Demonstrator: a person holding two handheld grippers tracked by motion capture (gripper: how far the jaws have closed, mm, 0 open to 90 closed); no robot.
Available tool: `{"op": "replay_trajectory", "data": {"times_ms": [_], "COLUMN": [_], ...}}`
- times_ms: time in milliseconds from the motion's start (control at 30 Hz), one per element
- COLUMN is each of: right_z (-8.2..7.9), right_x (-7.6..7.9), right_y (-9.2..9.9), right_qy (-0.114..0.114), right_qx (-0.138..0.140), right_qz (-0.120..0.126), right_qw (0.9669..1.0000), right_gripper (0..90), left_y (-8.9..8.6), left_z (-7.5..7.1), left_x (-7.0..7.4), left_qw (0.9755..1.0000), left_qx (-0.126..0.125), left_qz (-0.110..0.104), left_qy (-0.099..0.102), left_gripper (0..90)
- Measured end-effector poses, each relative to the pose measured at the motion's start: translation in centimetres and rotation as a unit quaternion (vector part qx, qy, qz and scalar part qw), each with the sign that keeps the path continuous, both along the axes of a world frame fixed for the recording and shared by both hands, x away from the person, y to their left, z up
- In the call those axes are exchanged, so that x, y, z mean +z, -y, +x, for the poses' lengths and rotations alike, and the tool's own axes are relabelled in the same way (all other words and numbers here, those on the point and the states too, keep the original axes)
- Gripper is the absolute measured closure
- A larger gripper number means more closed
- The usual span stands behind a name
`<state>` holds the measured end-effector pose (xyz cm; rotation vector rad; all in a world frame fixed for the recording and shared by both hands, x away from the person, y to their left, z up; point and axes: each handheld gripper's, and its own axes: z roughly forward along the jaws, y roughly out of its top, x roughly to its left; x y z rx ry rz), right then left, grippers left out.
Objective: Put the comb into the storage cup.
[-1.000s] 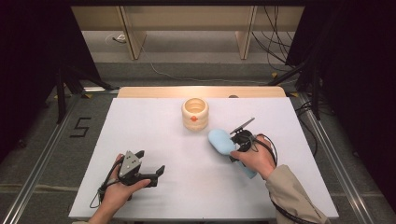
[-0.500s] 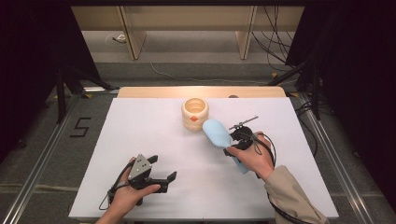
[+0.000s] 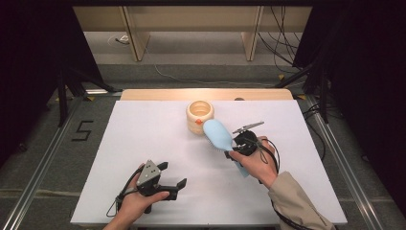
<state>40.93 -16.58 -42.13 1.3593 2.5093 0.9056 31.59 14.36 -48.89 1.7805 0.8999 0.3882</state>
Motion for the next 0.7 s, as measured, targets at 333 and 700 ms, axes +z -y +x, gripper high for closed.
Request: {"op": "replay_trajectory", "data": {"times_ms": [333,700], "right_z": [-0.31,-0.56], "right_x": [0.06,-0.19], "right_y": [-0.38,-0.94], "right_qy": [0.037,0.070], "right_qx": [0.008,0.018], "right_qz": [0.033,0.062], "right_qw": [0.9987,0.9955], "right_gripper": [70.4,70.4], "left_y": [0.14,0.75], "left_z": [0.07,0.15], "left_x": [0.22,0.39], "left_qw": [0.9999,0.9995], "left_qx": [0.003,0.001], "left_qz": [-0.015,-0.031], "left_qy": [-0.004,-0.012], "left_gripper": [7.9,9.0]}}
